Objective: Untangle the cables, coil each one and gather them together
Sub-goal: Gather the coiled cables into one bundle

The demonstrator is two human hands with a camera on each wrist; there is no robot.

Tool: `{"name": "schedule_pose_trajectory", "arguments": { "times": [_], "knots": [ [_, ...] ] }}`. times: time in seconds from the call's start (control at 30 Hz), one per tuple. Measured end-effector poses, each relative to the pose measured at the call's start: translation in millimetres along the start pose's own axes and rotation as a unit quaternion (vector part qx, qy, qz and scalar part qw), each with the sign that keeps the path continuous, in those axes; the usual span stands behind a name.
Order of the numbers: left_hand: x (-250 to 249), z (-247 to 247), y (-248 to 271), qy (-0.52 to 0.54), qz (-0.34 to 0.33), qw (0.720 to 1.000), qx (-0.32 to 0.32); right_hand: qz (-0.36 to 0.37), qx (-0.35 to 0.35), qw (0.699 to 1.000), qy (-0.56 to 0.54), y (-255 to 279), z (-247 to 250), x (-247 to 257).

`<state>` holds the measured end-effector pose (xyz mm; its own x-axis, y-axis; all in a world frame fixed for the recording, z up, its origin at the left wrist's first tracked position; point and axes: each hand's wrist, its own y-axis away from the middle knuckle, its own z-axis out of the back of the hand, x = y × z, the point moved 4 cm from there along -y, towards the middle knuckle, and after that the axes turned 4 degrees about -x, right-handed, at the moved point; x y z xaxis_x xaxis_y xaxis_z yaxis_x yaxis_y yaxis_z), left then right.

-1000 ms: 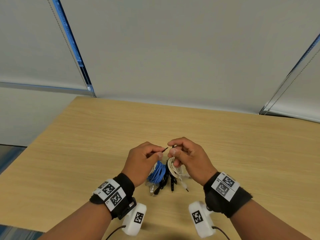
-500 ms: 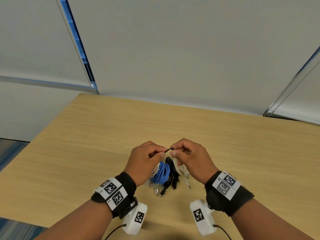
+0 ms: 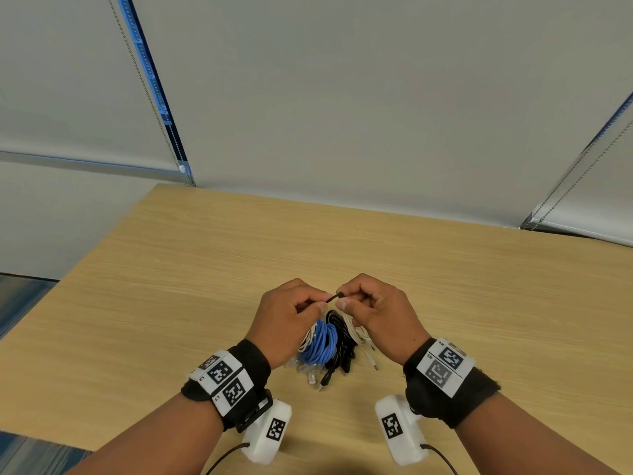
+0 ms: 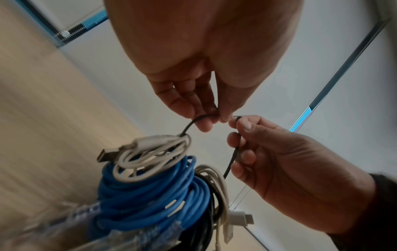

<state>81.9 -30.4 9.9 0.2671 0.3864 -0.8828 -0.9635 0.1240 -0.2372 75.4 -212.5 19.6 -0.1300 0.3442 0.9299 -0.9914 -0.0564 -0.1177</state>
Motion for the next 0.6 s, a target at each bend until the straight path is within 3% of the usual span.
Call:
{"name": "schedule_pose_trajectory", "arguments": {
  "times": [0.13,0.33,0.6],
  "knots": [
    [-1.2,-3.0,-0.8,-0.025,-0.011,1.000,0.003,0.009,0.006,0.999,0.033,-0.1,-2.2,-0.7],
    [1.0,-0.2,-1.2,-0.009,0.002,1.000,-0.007,-0.021,-0.019,0.999,-0.035,0.1,2.0,-1.1],
    [0.3,-4.2,-1.1,-0.027,-0.009,1.000,0.003,-0.007,0.013,0.999,0.040,-2.6,-4.0,-3.0]
  ]
}}
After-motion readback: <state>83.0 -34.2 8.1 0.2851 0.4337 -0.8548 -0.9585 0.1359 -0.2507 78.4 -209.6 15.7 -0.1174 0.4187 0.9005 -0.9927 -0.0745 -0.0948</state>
